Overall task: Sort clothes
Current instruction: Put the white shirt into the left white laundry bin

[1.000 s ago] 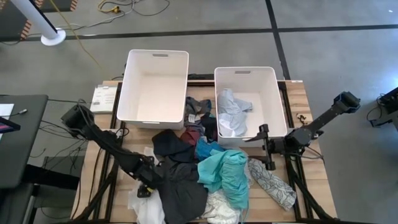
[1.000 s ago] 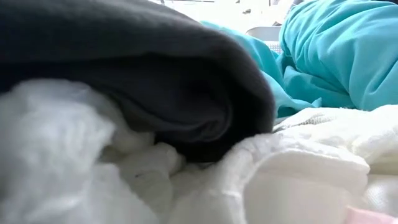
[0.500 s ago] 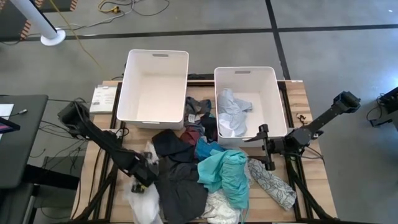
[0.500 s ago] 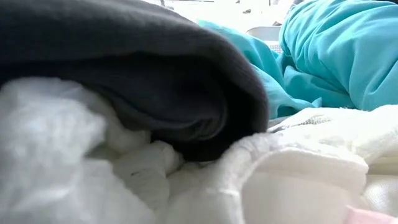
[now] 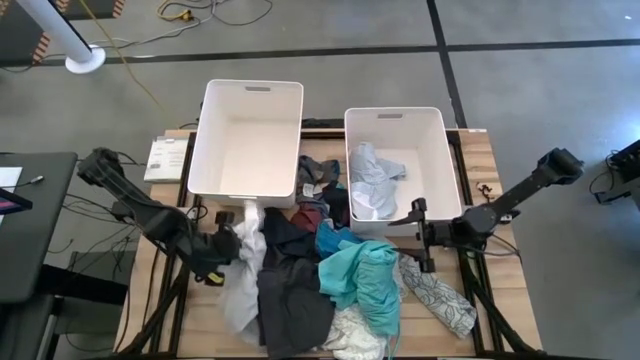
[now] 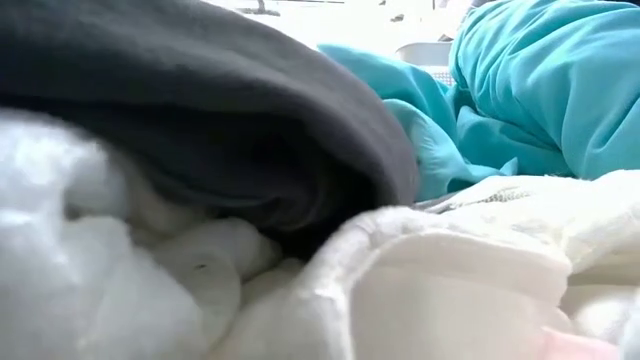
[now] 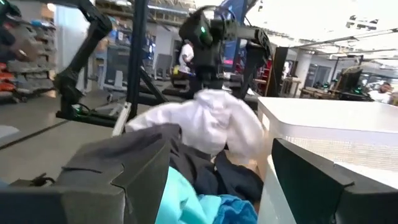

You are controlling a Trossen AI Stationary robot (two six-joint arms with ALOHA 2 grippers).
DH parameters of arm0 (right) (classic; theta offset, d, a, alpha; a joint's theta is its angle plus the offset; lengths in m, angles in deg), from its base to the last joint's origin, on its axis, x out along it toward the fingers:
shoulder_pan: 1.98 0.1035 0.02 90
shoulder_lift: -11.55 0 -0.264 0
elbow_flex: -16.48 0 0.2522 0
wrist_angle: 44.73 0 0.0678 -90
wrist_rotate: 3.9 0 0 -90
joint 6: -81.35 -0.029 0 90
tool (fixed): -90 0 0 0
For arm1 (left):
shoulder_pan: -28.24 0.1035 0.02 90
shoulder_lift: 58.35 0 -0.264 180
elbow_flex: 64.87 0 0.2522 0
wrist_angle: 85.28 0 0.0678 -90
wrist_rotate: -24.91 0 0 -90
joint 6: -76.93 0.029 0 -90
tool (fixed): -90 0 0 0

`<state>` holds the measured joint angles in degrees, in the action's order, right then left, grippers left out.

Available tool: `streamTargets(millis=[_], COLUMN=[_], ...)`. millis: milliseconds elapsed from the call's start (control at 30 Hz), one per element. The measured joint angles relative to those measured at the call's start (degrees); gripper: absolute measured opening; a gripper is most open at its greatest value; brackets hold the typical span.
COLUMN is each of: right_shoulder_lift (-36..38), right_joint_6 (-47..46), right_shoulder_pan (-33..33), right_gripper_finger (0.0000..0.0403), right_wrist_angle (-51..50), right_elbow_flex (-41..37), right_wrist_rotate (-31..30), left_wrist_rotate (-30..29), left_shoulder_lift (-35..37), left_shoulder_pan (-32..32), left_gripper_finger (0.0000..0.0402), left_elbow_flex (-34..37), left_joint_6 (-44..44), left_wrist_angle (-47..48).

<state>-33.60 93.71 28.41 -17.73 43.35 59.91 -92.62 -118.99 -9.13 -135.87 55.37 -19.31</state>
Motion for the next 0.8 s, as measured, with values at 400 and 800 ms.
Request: streamTargets(millis=[400,800], right_shoulder_lift=[-21.02,-35.13], right_joint_6=[-0.35,0.11], right_shoulder_pan=[-10.35,-14.50], right_gripper_finger=[0.0302,0.0302], right_wrist_angle=[1.77,-5.10], right_elbow_flex=[15.07,31.89], right_wrist_rotate=[12.88,14.33], left_wrist_rotate=[-7.26,-14.81], left_shoulder_lift=[-2.13,-3.16], left_shoulder_pan=[0.09,0.11], left_gripper_finger=[0.0039,0.0039], left_elbow_flex=[-12.60,-18.25], left_joint_6=[7.55,21.81], left_wrist_angle=[10.71,8.56])
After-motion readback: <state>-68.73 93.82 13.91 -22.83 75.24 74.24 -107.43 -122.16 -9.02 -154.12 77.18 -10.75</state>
